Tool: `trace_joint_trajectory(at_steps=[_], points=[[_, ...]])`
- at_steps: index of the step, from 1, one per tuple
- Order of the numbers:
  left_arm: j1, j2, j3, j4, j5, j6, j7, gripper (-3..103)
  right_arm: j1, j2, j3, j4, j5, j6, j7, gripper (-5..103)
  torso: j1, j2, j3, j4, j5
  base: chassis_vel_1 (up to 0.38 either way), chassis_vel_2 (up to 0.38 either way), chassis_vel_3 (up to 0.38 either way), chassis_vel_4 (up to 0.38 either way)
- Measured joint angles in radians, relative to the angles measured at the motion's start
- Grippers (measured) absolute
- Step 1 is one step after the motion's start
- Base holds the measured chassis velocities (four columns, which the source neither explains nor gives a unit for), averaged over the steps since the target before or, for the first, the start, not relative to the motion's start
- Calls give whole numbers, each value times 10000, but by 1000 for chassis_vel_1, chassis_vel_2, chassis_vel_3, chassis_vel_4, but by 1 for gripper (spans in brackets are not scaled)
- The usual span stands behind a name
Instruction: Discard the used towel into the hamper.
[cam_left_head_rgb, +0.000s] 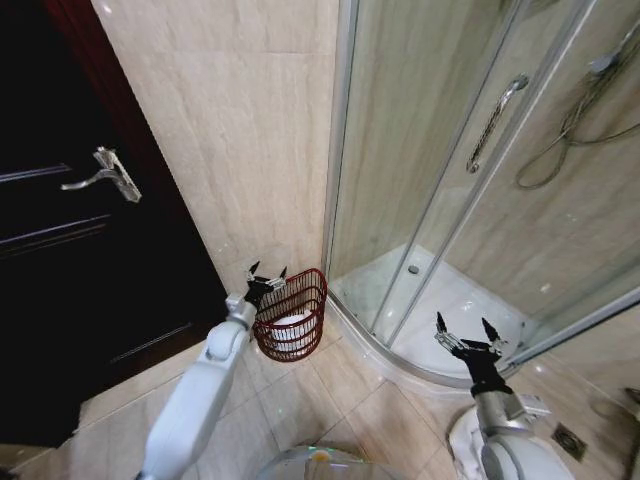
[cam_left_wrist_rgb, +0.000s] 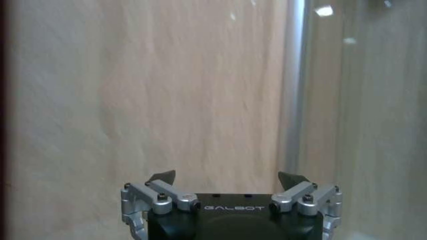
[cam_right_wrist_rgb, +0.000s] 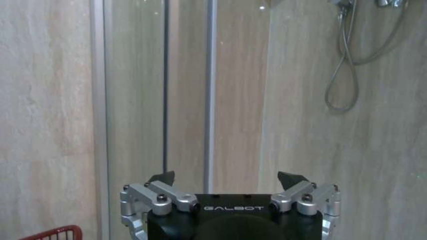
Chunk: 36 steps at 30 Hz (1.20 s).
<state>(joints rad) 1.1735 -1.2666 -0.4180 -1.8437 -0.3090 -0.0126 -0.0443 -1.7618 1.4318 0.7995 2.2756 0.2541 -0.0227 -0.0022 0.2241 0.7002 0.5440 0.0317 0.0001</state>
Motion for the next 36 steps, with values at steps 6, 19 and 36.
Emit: trace_joint_trajectory(at_steps=[6, 19, 36], points=[[1218, -573, -1046, -1192, 663, -275, -293, 100, 17, -71, 26, 155, 17, -44, -25, 100, 3, 5, 3, 0, 0, 0, 0, 0, 0], [4109, -1617, -2725, -1945, 749, -1965, 831, 100, -168, -13, 139, 289, 188, 25, 2, 100, 6, 14, 9, 2, -1, 0, 0, 0, 0], [3312, -1339, -2266, -1970, 1090, -1585, 822, 100, -430, -76, 590, 444, 321, -243, -76, 100, 9, 17, 12, -1, -2, 0, 0, 0, 0]])
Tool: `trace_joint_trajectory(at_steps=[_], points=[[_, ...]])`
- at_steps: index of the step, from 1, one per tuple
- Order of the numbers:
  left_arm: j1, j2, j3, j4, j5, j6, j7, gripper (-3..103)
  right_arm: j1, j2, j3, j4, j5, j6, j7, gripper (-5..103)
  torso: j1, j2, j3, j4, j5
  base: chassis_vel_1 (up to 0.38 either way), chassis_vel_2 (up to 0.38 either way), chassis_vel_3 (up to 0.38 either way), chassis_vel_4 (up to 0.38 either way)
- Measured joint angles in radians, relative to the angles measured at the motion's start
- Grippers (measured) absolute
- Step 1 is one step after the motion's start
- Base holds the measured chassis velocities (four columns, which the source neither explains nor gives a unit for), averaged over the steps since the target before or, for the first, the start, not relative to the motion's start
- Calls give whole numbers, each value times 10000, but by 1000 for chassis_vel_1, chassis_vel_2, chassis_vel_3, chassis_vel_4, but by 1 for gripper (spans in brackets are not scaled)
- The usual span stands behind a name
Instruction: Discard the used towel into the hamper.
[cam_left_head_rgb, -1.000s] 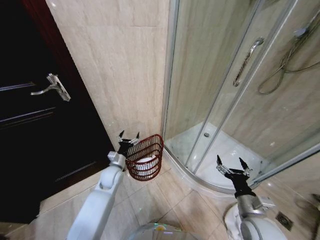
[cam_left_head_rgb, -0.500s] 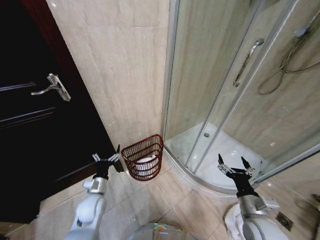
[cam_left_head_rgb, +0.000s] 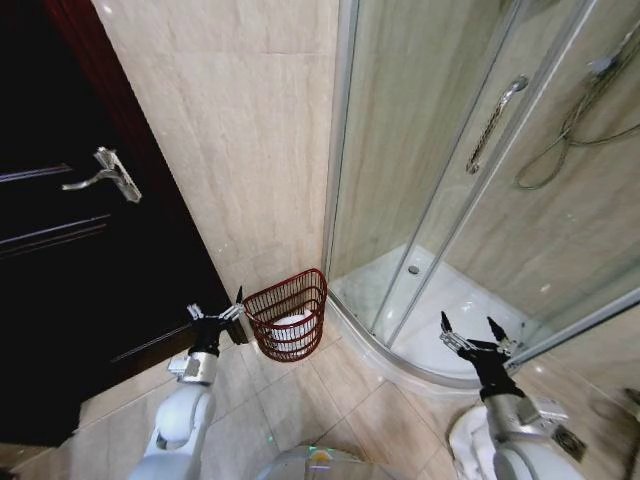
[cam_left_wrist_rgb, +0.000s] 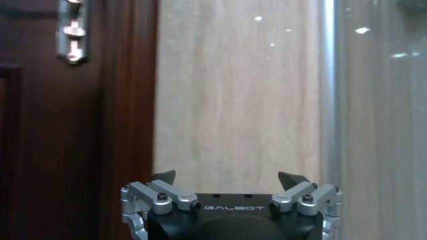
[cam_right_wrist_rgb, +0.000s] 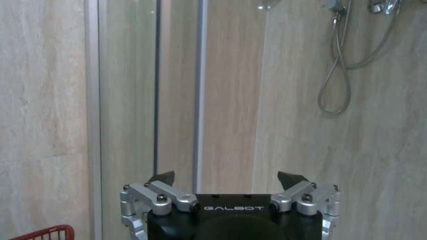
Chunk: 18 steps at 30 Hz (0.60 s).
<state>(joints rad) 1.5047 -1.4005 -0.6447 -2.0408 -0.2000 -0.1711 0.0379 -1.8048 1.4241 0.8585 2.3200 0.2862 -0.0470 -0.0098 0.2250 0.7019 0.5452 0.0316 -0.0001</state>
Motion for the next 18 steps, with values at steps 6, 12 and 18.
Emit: trace_joint_trajectory(at_steps=[6, 12, 18], points=[[-321, 44, 439, -69, 171, 341, -45, 100, -25, -27, 89, -13, 68, 87, -3, 100, 1, 1, 1, 0, 3, -74, -77, 64, 70], [-398, 57, 573, -96, 217, 458, -65, 100, -70, -50, 163, -47, 129, 168, -18, 100, 2, 2, 1, 0, 1, -82, -88, 85, 83], [-366, 63, 651, -137, 266, 509, -76, 100, -130, -80, 224, -93, 174, 209, -22, 100, 1, 3, 1, 1, 1, -85, -73, 84, 81]])
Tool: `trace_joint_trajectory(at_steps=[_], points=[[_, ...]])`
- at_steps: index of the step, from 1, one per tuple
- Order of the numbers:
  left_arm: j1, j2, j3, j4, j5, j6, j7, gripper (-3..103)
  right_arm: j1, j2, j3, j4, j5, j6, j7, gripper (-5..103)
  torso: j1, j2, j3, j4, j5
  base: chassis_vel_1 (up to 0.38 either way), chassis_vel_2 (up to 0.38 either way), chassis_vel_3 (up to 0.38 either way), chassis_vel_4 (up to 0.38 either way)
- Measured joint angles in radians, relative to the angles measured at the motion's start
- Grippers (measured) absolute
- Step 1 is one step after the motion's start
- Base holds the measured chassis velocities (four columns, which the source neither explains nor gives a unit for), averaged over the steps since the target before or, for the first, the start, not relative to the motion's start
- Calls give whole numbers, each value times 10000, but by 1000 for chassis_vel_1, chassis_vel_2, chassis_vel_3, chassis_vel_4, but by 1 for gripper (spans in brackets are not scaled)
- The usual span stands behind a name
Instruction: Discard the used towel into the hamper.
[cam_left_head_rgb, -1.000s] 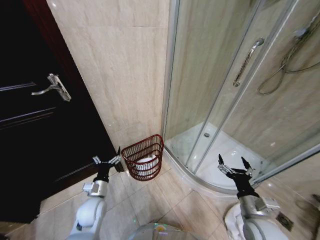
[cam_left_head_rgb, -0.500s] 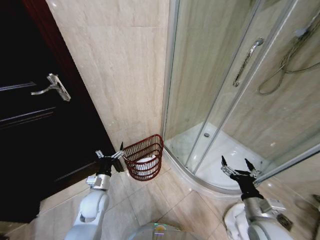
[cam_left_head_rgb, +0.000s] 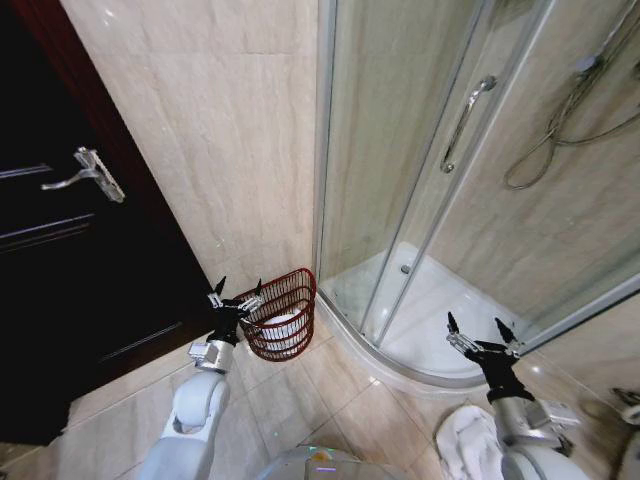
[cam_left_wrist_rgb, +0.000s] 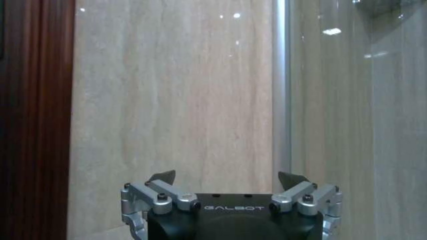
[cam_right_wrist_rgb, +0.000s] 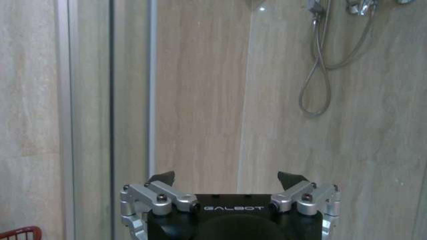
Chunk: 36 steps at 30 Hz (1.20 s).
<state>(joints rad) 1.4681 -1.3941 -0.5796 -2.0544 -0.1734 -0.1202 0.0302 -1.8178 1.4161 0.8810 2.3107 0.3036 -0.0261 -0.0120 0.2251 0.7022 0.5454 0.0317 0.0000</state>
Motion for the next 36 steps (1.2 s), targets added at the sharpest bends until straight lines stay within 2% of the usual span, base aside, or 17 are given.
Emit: trace_joint_trajectory(at_steps=[27, 36], points=[[110, -19, 212, -74, 124, 30, -22, 100, -85, -58, -10, -224, 10, 217, -26, 100, 0, 1, 1, 0, 1, -103, -101, 98, 98], [40, -42, 311, -113, 284, 23, 1, 100, -112, -88, 99, -499, 106, 658, -21, 100, 0, 1, 1, 0, 2, -93, -97, 91, 101]])
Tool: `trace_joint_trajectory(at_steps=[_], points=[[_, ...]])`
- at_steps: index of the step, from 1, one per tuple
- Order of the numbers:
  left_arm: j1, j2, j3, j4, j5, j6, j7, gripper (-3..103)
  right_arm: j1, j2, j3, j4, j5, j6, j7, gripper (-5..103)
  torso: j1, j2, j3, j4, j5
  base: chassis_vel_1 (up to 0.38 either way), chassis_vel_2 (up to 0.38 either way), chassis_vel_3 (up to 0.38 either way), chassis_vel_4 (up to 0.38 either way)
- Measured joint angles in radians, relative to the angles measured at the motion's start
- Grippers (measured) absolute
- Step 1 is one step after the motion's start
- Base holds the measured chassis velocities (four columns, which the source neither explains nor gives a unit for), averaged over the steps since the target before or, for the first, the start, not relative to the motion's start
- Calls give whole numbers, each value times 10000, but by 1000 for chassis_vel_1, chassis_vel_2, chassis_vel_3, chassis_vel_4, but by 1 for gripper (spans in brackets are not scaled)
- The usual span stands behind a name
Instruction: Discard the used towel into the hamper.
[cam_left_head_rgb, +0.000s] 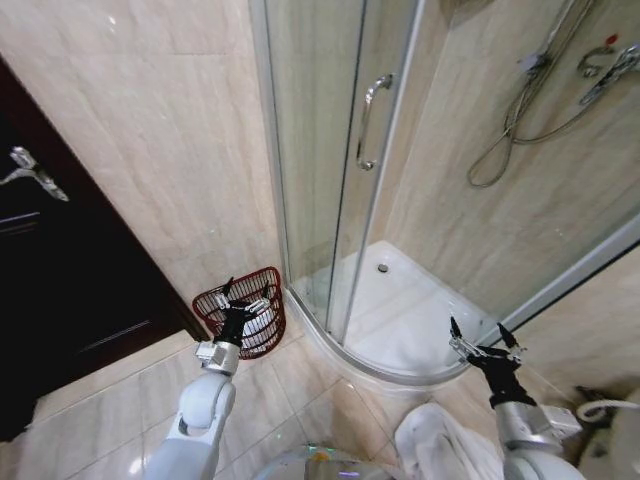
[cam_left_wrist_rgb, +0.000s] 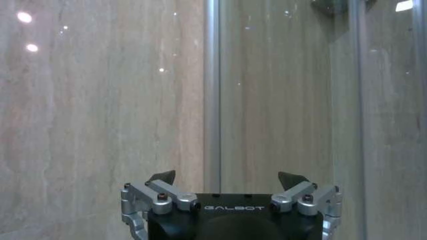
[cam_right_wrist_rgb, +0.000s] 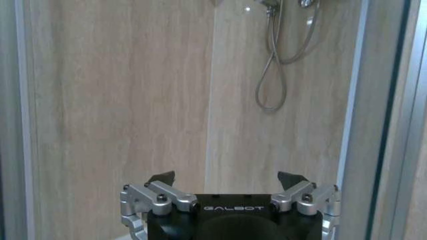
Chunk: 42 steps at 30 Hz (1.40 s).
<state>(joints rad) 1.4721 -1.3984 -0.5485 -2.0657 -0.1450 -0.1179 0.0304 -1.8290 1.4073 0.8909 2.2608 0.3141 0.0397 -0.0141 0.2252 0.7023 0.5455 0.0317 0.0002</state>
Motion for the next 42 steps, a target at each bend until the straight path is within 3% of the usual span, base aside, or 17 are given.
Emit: trace_joint_trajectory(at_steps=[27, 42], points=[[151, -163, 18, 6, 126, -220, 24, 100, -236, -76, 109, -29, 71, 322, 45, 100, 0, 0, 0, -1, -2, -34, -32, -18, -18], [260, -118, -95, 35, -44, -490, 26, 100, -256, 19, 19, 151, -213, 132, 63, 100, 1, 0, 0, 1, -2, 9, -5, -5, 9]])
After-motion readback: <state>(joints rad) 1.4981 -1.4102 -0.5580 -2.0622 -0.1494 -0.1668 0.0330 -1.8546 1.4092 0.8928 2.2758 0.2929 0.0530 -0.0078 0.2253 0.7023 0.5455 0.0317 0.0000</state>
